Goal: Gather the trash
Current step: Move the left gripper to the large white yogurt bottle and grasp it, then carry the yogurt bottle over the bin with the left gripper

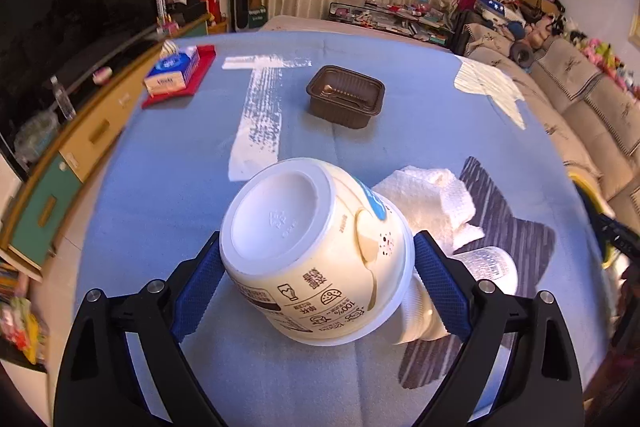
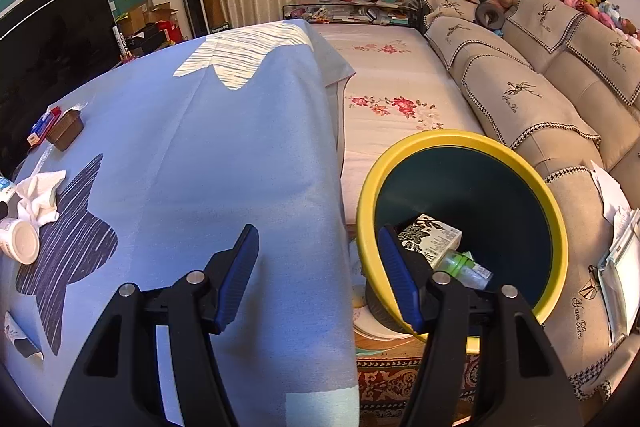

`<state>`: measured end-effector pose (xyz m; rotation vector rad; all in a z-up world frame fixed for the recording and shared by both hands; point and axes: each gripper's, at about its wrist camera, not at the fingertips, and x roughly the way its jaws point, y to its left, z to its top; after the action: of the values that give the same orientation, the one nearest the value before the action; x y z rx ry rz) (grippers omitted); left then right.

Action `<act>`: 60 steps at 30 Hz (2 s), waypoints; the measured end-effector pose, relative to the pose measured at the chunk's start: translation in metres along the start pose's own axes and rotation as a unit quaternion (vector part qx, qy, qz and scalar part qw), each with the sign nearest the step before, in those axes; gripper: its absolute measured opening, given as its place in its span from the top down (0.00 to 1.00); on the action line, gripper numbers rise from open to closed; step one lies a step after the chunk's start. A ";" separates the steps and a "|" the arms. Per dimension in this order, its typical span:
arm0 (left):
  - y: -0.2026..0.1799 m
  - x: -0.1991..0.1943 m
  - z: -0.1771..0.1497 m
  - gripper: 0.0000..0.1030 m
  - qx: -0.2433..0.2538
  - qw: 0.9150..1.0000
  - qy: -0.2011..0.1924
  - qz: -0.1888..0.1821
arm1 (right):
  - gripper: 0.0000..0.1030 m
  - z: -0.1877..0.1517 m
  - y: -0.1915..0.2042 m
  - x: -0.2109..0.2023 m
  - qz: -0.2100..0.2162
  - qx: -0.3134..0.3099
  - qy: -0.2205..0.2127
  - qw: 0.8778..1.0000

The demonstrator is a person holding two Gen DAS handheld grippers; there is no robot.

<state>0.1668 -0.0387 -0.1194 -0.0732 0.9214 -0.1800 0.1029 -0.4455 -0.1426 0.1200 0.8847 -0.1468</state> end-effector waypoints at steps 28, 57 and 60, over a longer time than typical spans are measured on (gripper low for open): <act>-0.001 -0.034 0.013 0.21 -0.036 0.998 -0.048 0.009 | 0.42 -0.001 0.003 -0.002 0.018 -0.001 -0.001 1.000; -0.448 0.041 -0.004 0.21 0.304 0.922 0.086 -0.222 | 0.41 -0.065 -0.178 -0.063 -0.102 0.139 -0.031 0.985; -0.479 0.072 -0.006 0.21 0.314 0.919 0.112 -0.210 | 0.40 -0.070 -0.190 -0.063 -0.108 0.148 -0.029 0.983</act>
<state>0.1456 -0.5230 -0.1125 0.3567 1.0293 -0.8930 -0.0235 -0.6155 -0.1456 0.2952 0.8122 -0.4833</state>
